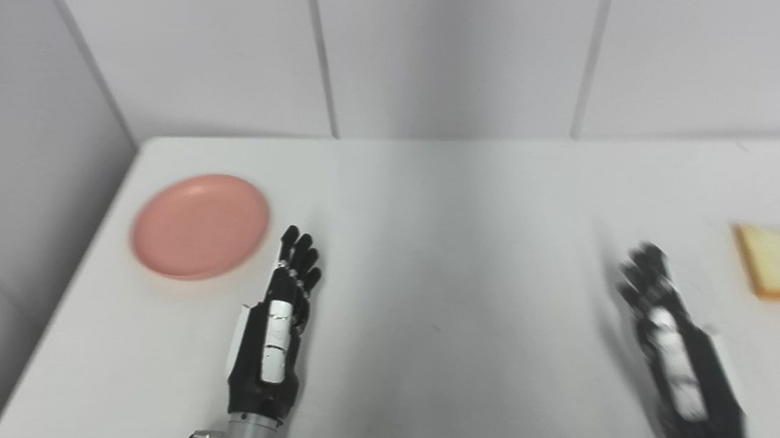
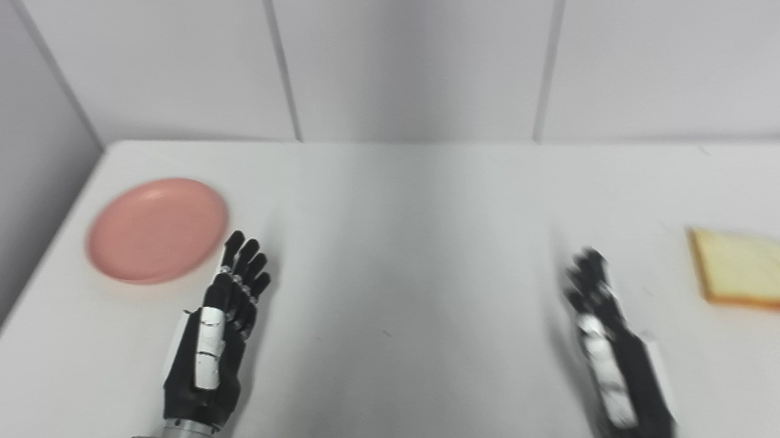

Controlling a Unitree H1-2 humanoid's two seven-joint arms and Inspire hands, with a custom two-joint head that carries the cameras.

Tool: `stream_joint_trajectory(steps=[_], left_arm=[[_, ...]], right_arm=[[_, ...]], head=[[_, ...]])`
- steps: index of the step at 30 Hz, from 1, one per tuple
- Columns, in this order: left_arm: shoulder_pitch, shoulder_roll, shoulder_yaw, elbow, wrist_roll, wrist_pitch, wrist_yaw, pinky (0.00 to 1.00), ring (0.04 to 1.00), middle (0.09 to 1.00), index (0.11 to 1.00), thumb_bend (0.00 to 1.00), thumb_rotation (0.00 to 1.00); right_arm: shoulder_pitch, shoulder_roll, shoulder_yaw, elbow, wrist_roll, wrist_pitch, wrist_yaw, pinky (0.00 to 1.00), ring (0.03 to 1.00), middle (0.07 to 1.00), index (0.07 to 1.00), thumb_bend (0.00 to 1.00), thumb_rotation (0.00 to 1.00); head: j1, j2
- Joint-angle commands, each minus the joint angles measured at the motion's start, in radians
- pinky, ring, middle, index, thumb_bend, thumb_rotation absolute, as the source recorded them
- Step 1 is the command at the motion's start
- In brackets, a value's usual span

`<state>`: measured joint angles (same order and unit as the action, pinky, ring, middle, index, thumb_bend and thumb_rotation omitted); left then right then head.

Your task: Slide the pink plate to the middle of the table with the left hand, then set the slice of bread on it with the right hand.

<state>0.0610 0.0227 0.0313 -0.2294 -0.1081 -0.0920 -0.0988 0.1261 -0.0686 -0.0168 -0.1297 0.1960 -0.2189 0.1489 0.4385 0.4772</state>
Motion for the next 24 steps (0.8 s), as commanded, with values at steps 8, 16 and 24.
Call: stream_joint_trajectory(steps=[8,16,24], left_arm=[[-0.044,0.052,0.085,-0.054,-0.028,-0.022,0.032,0.95,0.954,0.964,0.998,0.77,1.00],[-0.045,0.084,0.128,-0.091,-0.037,0.015,0.042,0.97,0.964,0.966,0.990,0.76,1.00],[-0.064,0.154,0.177,-0.060,-0.045,0.023,0.049,0.96,0.948,0.951,0.995,0.80,1.00]], right_arm=[[0.035,-0.026,-0.012,0.173,0.027,-0.075,0.049,1.00,1.000,1.000,1.000,0.66,0.93],[0.048,-0.016,-0.002,0.154,0.008,-0.058,0.043,1.00,1.000,1.000,1.000,0.67,0.93],[0.045,0.004,0.007,0.168,0.001,-0.076,0.038,1.00,1.000,1.000,1.000,0.69,0.92]], head=[[0.015,-0.021],[-0.009,-0.022],[0.033,-0.053]])
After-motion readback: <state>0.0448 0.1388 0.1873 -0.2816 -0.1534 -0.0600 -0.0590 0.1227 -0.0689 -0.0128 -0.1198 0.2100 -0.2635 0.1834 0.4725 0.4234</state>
